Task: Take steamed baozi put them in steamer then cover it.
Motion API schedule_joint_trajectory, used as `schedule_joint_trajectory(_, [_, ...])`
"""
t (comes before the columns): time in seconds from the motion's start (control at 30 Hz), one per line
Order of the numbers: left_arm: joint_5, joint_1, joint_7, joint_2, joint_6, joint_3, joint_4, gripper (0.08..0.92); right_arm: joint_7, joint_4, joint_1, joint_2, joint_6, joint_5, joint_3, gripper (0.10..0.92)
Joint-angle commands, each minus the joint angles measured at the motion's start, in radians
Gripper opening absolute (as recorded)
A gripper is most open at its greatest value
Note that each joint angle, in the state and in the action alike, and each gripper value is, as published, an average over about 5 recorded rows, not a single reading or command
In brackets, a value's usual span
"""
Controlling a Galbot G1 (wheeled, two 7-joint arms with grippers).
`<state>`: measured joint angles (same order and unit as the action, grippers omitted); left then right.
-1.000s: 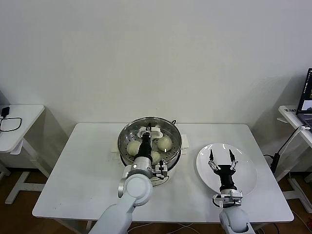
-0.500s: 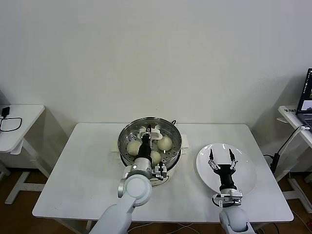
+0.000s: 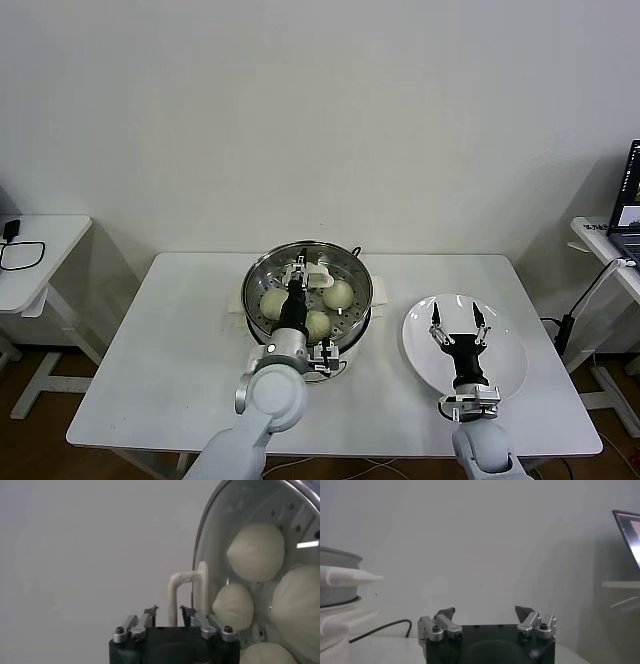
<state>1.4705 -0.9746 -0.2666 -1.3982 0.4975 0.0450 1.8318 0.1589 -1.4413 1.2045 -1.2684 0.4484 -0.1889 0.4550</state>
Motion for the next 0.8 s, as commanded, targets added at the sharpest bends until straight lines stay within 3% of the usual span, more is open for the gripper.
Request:
schedule_joint_trajectory(0.03, [-0.065,-0.114,-0.003,0.047,0.003,-0.005,0.206,0.639,0.006,-0.003,-0.006,0.007,-0.021,-0.001,-0.006,0.823])
schedule_joint_trajectory(0.27, [-0.247,-0.259,0.015,0.126,-0.007,-0.087,0.418,0.804,0.032,-0.039,0.001,0.028,-0.106,-0.044,-0.045,0.823])
schedule_joint_trajectory(0.47, [-0.701,-0.373,0.189,0.150,-0.030,-0.291,0.532,0.822,0.026,-0.078,0.018,0.032,-0.151,-0.094,-0.046,0.823])
schedule_joint_trajectory(0.63, [-1.233,-0.412,0.407,0.113,-0.173,-0.505,0.459,0.823,0.007,-0.096,0.036,0.035,-0.135,-0.145,-0.042,0.823])
schedule_joint_trajectory(0.8, [-1.525,-0.441,0.410,0.102,-0.412,-0.643,0.264,0.823,0.004,-0.111,0.053,0.045,-0.145,-0.172,-0.039,0.823])
